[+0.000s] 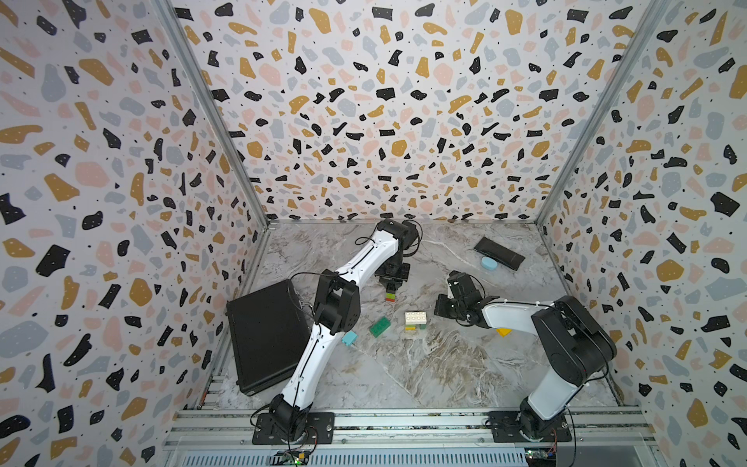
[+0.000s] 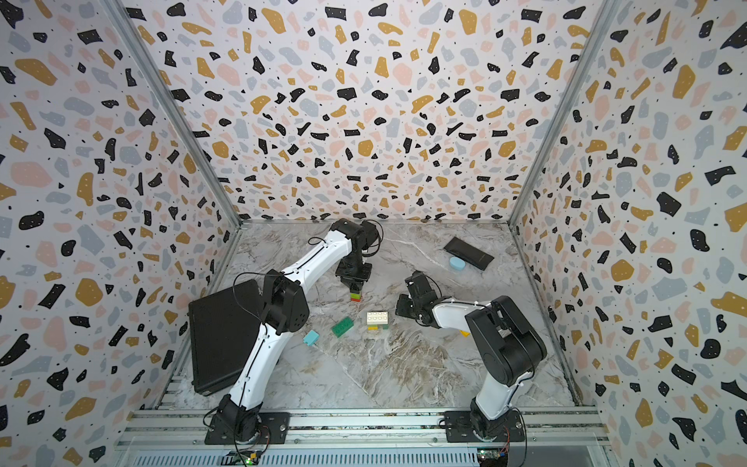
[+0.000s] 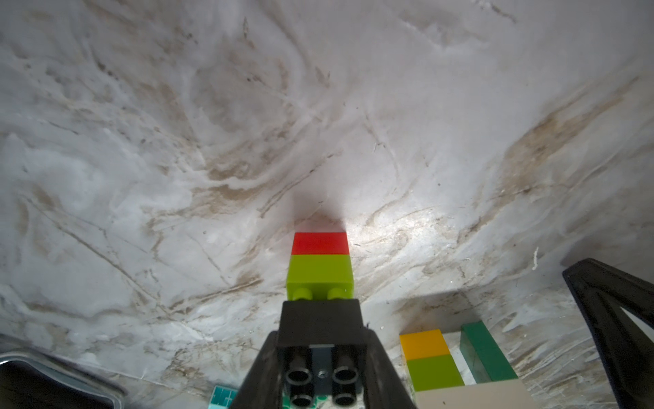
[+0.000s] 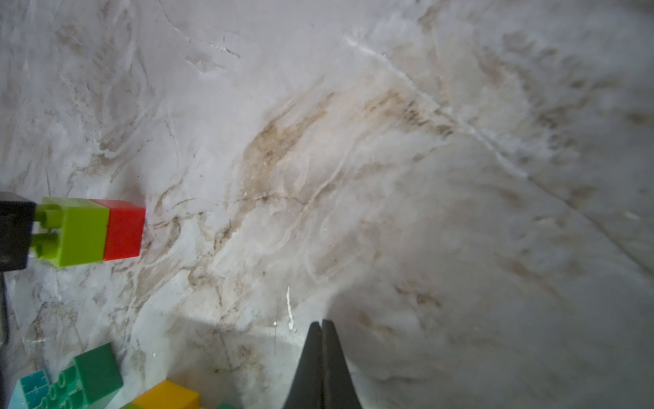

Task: Assemble the letter h with lego
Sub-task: Assemble the lego brick with the lego brick.

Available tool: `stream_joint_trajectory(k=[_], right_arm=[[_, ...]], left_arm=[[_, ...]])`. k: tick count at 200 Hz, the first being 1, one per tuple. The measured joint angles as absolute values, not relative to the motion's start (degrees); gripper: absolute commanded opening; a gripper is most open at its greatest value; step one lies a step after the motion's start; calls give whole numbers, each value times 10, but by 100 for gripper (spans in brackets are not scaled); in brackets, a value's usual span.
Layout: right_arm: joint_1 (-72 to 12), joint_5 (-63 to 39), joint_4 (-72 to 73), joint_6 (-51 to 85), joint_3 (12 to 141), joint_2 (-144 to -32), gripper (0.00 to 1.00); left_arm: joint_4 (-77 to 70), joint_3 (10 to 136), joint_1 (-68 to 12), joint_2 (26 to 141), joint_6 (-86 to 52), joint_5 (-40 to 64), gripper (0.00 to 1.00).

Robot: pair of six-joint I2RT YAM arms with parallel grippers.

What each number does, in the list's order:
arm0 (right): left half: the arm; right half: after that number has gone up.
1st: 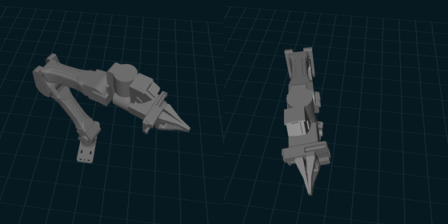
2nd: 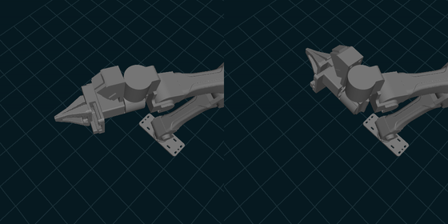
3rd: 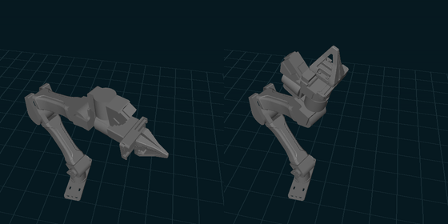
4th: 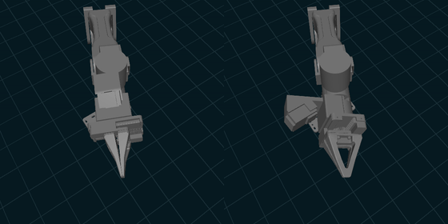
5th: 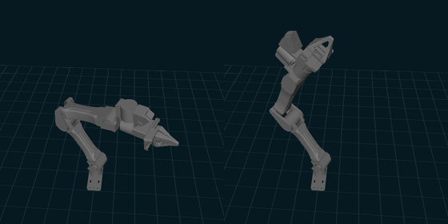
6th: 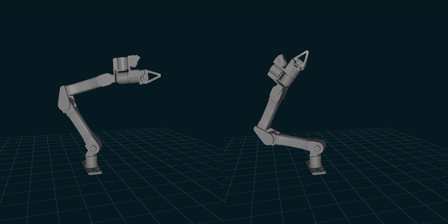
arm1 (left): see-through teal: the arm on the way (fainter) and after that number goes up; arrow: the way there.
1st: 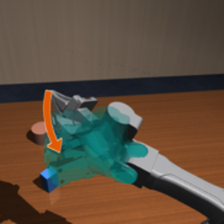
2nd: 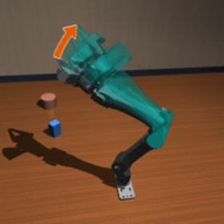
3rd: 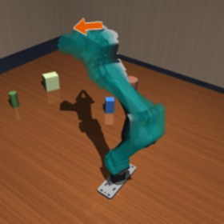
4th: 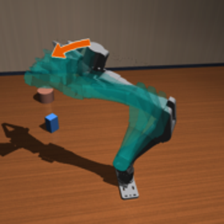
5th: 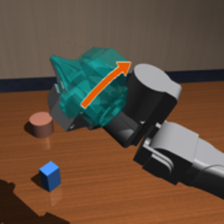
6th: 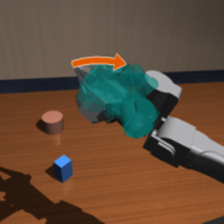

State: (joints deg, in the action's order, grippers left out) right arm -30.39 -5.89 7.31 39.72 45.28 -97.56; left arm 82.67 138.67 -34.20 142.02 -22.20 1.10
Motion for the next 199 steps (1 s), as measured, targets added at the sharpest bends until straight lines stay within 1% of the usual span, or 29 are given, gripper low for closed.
stream_joint_trajectory(k=[130,168,199], right_arm=[[-304,-58,73,396,453,-976,0],[-304,-58,72,396,453,-976,0],[-304,-58,72,396,453,-976,0]], left_arm=[[849,1407,-348,1444,-215,13,0],[806,1323,-352,1402,-216,6,0],[768,1270,-352,1374,-221,20,0]])
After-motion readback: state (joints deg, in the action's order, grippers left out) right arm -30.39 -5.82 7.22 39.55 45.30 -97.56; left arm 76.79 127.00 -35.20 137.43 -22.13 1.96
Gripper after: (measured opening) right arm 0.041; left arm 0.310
